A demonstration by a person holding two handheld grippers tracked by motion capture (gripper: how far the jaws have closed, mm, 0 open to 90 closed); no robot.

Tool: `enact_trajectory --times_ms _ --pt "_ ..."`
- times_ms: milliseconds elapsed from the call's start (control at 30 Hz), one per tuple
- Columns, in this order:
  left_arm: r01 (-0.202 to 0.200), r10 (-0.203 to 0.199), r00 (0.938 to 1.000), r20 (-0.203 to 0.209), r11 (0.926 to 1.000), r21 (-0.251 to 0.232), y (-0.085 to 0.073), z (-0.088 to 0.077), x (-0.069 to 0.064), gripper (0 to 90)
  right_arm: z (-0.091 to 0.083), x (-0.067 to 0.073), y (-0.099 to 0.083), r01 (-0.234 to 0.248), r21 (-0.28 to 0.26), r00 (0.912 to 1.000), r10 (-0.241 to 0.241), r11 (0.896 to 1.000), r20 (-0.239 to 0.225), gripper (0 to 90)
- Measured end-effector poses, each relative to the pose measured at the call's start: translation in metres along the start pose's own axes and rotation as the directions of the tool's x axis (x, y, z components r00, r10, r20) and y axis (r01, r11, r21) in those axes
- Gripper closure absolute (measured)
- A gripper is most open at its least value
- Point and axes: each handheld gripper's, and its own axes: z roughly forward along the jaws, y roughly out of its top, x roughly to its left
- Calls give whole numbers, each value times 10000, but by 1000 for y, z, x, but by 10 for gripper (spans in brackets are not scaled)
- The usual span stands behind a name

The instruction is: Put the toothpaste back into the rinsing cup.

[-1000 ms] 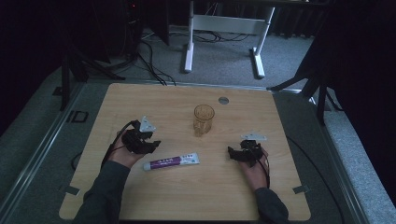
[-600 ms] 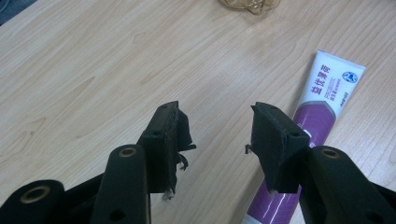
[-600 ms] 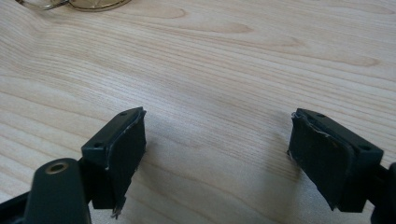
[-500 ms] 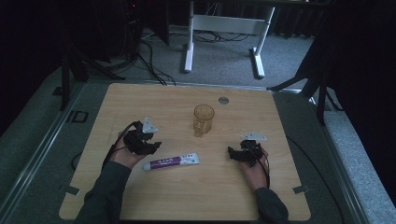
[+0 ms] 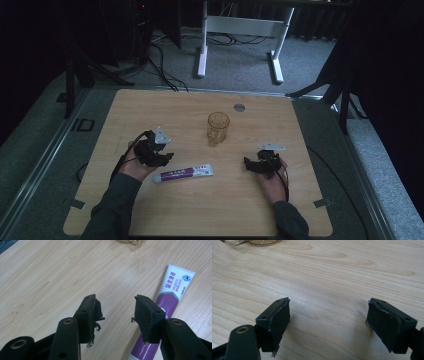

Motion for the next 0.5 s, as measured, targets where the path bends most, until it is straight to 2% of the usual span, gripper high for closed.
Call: enact_trajectory --times_ms 500 --pt "-138 135 9997 213 9998 149 1 1 -3 520 0 0 0 -3 0 10000 3 10000 0 186"
